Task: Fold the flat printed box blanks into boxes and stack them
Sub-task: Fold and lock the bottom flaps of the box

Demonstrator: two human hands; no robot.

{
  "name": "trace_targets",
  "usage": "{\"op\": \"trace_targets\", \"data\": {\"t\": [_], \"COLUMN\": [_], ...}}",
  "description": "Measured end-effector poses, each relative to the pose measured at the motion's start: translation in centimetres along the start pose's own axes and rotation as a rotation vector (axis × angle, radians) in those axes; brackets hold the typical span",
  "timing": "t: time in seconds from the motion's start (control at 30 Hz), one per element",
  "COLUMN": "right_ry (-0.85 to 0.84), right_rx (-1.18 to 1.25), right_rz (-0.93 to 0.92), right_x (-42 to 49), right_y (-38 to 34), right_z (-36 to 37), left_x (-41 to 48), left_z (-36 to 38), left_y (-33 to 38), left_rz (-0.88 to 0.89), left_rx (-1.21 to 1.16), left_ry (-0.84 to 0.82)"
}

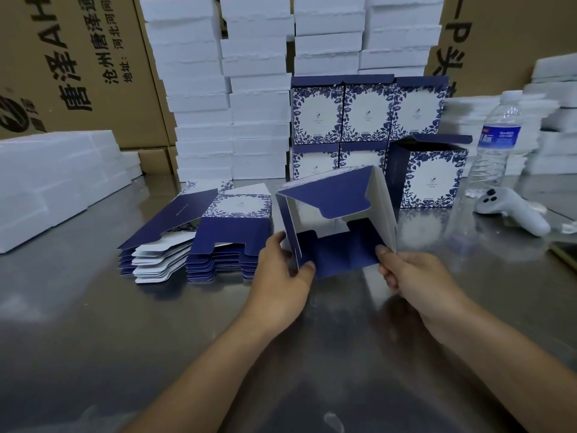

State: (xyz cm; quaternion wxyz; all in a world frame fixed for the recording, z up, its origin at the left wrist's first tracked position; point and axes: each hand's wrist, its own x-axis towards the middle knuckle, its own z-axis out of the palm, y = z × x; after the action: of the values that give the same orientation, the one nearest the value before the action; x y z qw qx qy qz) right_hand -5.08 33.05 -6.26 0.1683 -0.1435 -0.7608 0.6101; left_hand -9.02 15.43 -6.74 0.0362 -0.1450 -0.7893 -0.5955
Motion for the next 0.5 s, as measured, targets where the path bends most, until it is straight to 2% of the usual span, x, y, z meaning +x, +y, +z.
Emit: {"op": "trace_targets", "data": {"t": [0.1,0.17,0.27,0.4,0.5], "right_ry": [-0.015,-0.031,-0.072,-0.206,-0.227], "right_rx": [0.039,0.059,0.107,0.159,0.193], "right_rz": [0.022,0.037,0.078,0.183,0.233], "right_x": [0.0,-0.1,-0.4,-0.9,-1.0], "right_y": [0.1,0.2,-0.1,-1.0,-1.1], "right_z": [0.2,0.4,0.5,0.3,0.2], "left_x": [-0.2,-0.4,-0.5,-0.6,-0.6], "left_z": [0.1,0.1,-0.1,0.0,0.1], "left_y": [0.5,0.9,1.1,0.9,0.9], "left_rz": [-0.275,-0.372,-0.411,-0.404,-0.391], "left_rx": [-0.185,-0.339,-0.486,-0.509,-0.535], "left_ry": [-0.114,-0.141,-0.113,-0.111,-0.120]}}
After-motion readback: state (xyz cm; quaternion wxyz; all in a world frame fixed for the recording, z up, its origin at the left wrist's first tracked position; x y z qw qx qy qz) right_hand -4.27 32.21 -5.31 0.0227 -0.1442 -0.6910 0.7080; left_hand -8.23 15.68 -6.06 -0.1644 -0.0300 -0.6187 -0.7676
